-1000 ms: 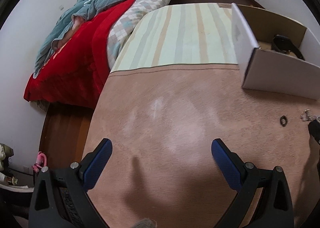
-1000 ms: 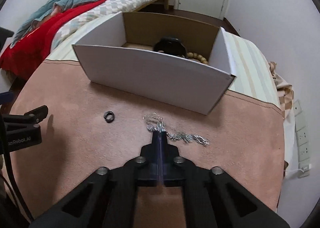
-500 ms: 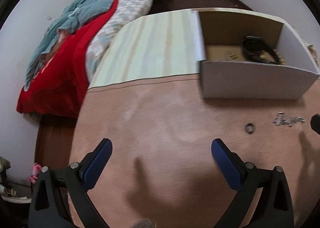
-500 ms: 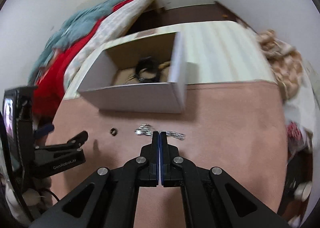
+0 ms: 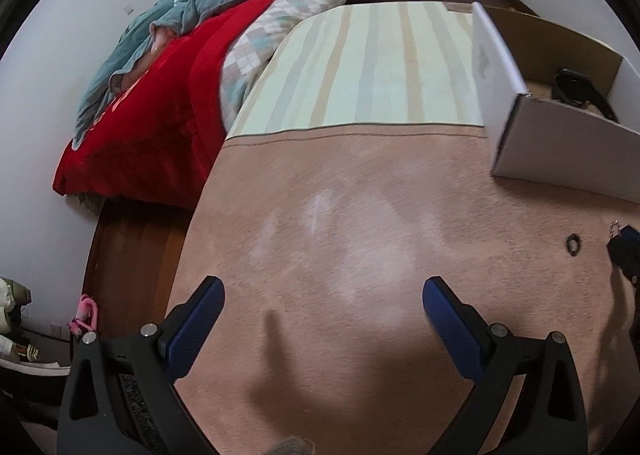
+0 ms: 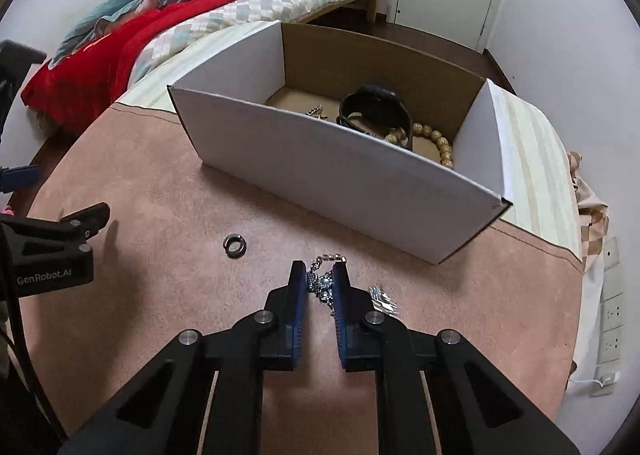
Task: Organize jewelry
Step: 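Grasp the silver link bracelet with the right tool, then grasp the black ring with the left tool while the right tool holds the bracelet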
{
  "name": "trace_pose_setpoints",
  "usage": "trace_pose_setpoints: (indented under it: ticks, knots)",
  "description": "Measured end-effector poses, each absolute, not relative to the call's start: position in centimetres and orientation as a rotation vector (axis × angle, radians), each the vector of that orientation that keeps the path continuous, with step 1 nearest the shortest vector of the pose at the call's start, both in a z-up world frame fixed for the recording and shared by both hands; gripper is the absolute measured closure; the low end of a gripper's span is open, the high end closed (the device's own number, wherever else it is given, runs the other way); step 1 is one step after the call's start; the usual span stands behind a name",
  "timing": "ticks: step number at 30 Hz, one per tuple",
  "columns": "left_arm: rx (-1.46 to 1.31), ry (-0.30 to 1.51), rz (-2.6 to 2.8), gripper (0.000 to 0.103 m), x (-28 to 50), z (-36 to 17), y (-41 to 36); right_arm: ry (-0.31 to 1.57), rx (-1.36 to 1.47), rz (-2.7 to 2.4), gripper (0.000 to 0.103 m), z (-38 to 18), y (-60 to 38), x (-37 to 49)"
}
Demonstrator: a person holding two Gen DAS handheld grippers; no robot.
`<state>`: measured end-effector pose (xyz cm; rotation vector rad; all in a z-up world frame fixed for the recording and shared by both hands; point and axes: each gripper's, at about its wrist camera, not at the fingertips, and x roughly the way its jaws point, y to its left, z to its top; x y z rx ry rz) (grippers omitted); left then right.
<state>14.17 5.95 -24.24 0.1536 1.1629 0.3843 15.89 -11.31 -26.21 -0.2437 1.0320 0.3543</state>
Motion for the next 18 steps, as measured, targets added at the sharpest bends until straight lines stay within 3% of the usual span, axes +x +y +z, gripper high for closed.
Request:
trace_pose_setpoints:
  ticks: [9,18]
  knots:
    - [0.148,1.153,0.242,0.002,15.0,-24.0,1.6,1.015,0.059,0.199,0.09,-24.0,-19.7,14.1]
    - [0.143,1.157,0.095,0.003,16.6,-25.2,-3.4,1.022,0.141,0.123,0.09,-24.4,-23.4,12.8]
